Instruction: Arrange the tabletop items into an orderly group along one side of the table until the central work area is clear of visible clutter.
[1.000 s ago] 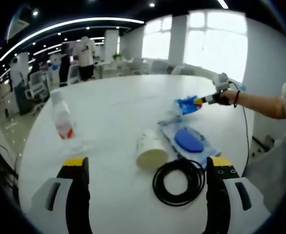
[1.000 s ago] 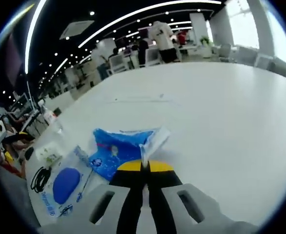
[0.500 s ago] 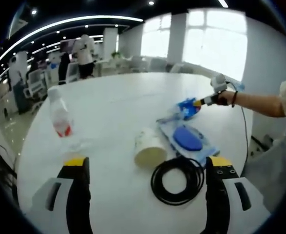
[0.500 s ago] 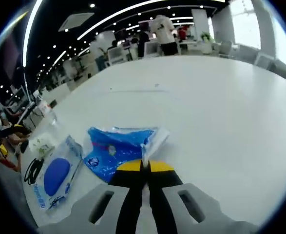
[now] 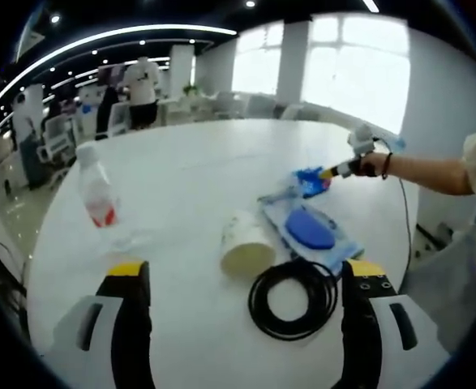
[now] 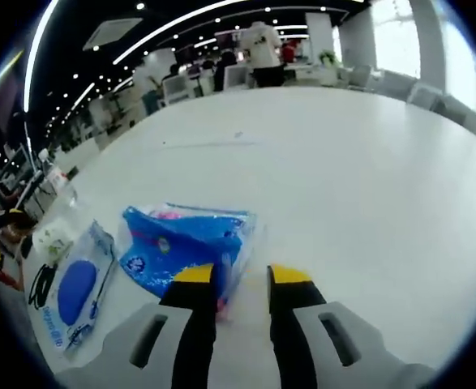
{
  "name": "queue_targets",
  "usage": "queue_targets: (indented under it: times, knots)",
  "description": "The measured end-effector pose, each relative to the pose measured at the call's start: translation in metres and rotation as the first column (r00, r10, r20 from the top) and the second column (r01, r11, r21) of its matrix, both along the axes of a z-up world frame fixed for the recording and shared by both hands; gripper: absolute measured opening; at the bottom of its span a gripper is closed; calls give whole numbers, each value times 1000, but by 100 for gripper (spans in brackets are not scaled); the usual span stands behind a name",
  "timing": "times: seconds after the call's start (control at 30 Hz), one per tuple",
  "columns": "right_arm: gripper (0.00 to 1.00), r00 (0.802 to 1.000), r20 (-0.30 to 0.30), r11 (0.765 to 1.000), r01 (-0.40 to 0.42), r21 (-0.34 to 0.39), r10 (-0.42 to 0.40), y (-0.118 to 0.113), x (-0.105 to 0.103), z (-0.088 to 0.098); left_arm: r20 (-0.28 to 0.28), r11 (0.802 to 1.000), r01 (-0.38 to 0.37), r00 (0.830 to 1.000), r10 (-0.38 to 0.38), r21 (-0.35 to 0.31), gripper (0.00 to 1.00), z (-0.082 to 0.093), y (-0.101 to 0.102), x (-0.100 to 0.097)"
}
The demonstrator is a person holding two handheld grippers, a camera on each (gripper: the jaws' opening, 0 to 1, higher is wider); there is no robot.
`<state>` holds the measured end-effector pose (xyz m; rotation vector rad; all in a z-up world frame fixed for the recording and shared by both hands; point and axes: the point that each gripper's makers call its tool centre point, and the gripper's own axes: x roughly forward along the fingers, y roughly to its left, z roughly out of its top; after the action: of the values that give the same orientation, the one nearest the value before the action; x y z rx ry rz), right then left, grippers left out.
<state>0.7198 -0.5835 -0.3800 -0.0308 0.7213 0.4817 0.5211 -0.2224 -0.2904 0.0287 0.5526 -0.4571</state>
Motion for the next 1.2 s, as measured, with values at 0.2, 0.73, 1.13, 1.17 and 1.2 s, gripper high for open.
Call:
queue_targets:
  times: [0.2, 0.73, 1.13, 1.17, 1.2]
  knots:
    - [47, 998, 2, 998, 57, -4, -57, -9, -1, 9, 48, 999, -20, 999, 22, -44, 95, 12, 1, 5]
    - [93, 1000, 8, 999, 30, 38, -30, 22, -26, 28, 75, 998, 6, 997, -1, -63, 99, 20, -11, 4]
    - [99, 996, 9, 992, -89, 86, 88, 78, -60, 42, 103, 998, 20, 995, -14, -54, 100, 30, -15, 1]
    - [99, 995, 13, 991, -101, 86, 100, 83, -63, 44, 102, 998, 20, 995, -14, -55, 100, 30, -15, 1]
    - [99, 993, 17, 990, -114, 84, 113, 89, -66, 45, 101, 998, 19, 995, -13, -53, 100, 30, -14, 0]
